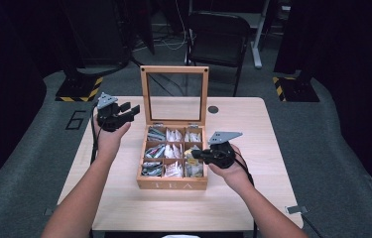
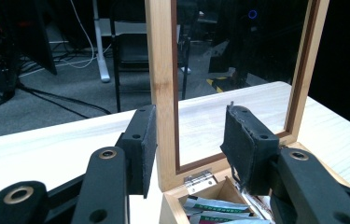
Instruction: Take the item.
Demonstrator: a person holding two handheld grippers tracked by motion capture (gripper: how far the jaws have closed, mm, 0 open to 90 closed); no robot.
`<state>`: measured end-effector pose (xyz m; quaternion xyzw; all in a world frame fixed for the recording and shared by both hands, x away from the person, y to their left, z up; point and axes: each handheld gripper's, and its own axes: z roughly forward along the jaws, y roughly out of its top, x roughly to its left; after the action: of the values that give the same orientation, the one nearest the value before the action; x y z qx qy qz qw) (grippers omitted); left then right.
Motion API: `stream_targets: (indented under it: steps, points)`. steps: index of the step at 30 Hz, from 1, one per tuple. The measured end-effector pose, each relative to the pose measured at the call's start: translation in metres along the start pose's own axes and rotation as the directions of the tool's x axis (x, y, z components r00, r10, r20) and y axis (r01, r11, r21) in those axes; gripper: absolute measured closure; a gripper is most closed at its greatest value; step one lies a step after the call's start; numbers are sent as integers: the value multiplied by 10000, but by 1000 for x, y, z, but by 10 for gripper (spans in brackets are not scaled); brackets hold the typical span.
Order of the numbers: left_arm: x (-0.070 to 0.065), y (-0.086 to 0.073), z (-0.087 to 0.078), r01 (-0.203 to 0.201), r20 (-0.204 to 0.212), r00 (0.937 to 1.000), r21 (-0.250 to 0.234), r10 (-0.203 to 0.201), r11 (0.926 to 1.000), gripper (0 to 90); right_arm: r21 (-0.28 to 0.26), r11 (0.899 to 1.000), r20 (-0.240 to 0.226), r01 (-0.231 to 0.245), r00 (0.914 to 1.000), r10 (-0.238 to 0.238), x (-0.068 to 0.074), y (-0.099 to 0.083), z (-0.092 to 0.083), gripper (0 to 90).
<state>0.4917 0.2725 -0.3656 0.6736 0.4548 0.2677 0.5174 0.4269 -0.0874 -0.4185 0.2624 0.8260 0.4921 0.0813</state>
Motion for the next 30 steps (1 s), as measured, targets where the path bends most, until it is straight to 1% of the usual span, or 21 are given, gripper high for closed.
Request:
stream_targets:
  steps: [2,10,13,14,16,18,19,20,22,24,30]
  points:
    - [0,0,0,-9,-7,10000,10,9,10000,546,-36,10000,27,-49,10000,49,0,2,-1,897]
    - [0,-1,0,27,27,10000,43,-27,10000,543,-273,9996,117,98,9999,-95,-2,12,-7,896]
    - [0,-1,0,27,16,10000,30,-27,10000,542,-292,9995,182,93,9998,-88,-3,15,-9,897]
    - [0,-1,0,29,13,10000,28,-29,10000,542,-305,9994,190,156,9997,-150,-3,16,-10,897]
    - [0,-1,0,38,16,10000,31,-38,10000,542,-304,9995,232,109,9997,-102,-3,17,-11,897]
    - [0,-2,0,26,20,10000,36,-26,10000,542,-326,9993,257,174,9995,-166,-4,18,-12,897]
    - [0,-2,0,28,18,10000,44,-28,10000,542,-368,9993,285,101,9996,-91,-4,18,-14,897]
    - [0,-2,0,35,16,10000,46,-35,10000,541,-392,9991,298,152,9995,-140,-5,19,-15,897]
    - [1,-2,0,38,12,10000,43,-38,10000,542,-430,9991,346,61,9994,-46,-6,19,-17,897]
    - [1,-2,0,48,8,10000,27,-48,10000,541,-449,9990,398,84,9992,-66,-9,20,-20,896]
    - [2,-2,-1,94,-20,10000,61,-94,9999,541,-400,9991,691,114,9976,-86,-14,21,-28,897]
